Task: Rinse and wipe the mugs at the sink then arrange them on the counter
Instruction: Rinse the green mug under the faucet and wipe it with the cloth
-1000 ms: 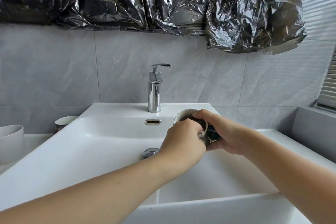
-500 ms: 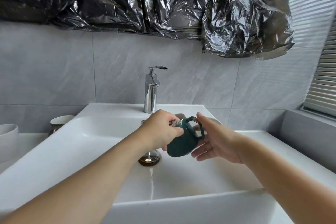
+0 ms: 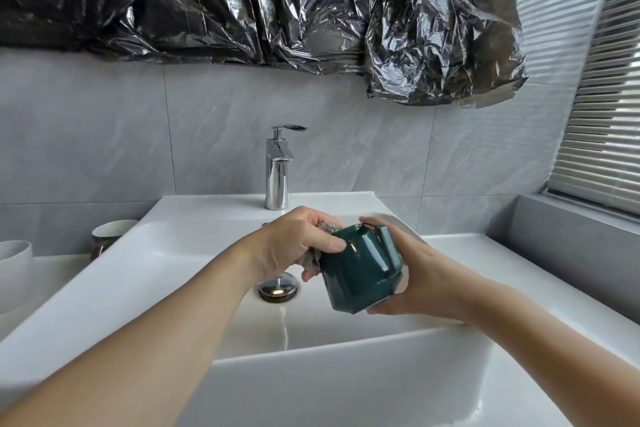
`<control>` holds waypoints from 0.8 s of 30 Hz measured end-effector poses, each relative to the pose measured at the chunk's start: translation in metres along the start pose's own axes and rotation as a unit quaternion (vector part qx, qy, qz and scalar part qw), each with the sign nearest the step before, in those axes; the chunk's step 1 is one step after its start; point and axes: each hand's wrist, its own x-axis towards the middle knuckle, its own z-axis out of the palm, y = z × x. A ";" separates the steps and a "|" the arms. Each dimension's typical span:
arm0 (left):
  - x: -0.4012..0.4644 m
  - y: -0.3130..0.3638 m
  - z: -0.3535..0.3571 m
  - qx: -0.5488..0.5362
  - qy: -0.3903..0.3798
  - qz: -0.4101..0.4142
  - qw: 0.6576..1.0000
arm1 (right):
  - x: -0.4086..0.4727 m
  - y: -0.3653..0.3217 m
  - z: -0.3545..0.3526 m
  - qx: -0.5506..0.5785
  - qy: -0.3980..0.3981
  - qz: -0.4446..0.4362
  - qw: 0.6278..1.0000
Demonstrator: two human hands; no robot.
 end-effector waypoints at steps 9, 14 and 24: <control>0.004 -0.003 -0.004 -0.061 0.009 -0.015 0.998 | -0.001 0.003 0.002 -0.056 0.041 -0.015 0.997; 0.009 0.002 -0.008 -0.084 0.178 0.046 0.979 | -0.002 0.001 0.001 -0.056 0.079 0.003 0.995; 0.009 -0.003 0.024 0.224 0.241 0.181 0.927 | 0.001 0.008 0.003 -0.067 0.140 0.059 0.986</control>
